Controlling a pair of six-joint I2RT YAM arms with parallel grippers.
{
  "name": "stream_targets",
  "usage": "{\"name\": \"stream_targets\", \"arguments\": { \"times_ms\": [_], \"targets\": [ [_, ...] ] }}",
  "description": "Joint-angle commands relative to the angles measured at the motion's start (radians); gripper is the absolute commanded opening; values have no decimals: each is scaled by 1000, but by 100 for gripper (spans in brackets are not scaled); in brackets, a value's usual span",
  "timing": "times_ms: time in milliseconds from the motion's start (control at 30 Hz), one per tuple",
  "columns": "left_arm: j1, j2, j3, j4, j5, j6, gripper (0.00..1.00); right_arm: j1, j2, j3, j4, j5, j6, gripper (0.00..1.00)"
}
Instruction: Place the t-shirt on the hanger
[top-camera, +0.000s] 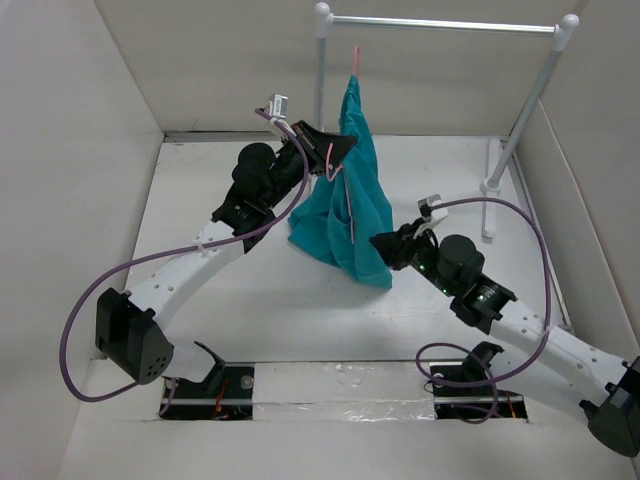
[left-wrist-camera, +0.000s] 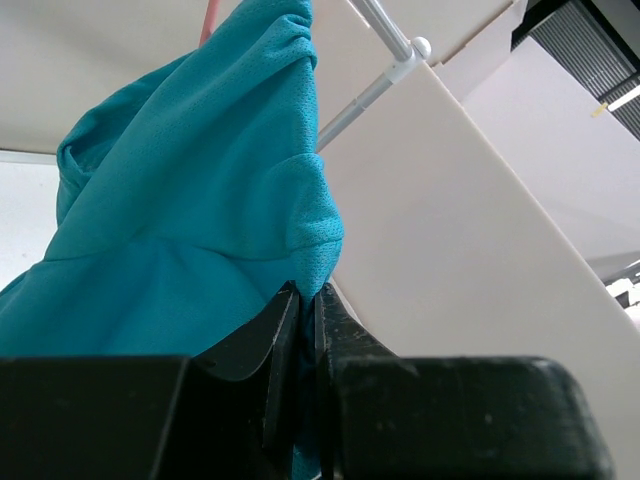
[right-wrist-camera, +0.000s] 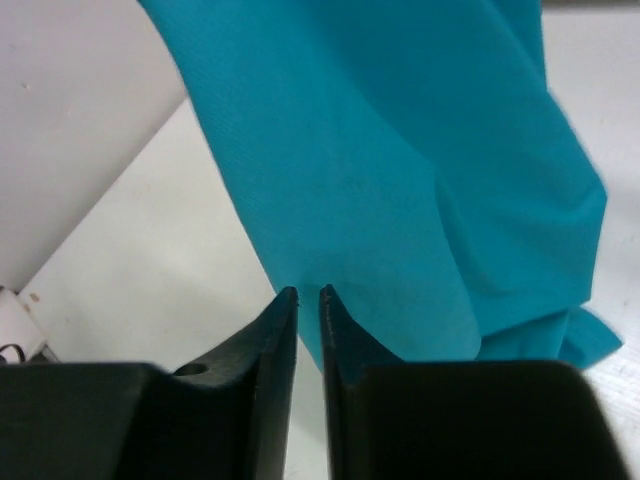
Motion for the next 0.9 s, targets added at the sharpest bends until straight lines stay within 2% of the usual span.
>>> {"name": "stream_targets", "arguments": {
  "times_ms": [0,33,200,300,433,700,867],
  "targets": [
    [3,-53,8,89,29,-23,0,1,21,1,32,-12,4,29],
    [3,-55,13,78,29,-21,0,1,27,-2,35,-24,6,38],
    [3,-53,11,65,17,-25,0,66,-34,-69,76,-15,57,43],
    [3,-59,-1,77,11,-26,0,89,-48,-119,93,3,69,52],
    [3,-44,28,61,25,-29,0,99,36,-96,52,42,57,62],
    [3,-52,48,34,25,-20,0,99,194,-11,90,173,15,63],
    [3,-36,74,8,43,-23,0,99,303,53,70,258,-11,57]
  ]
}}
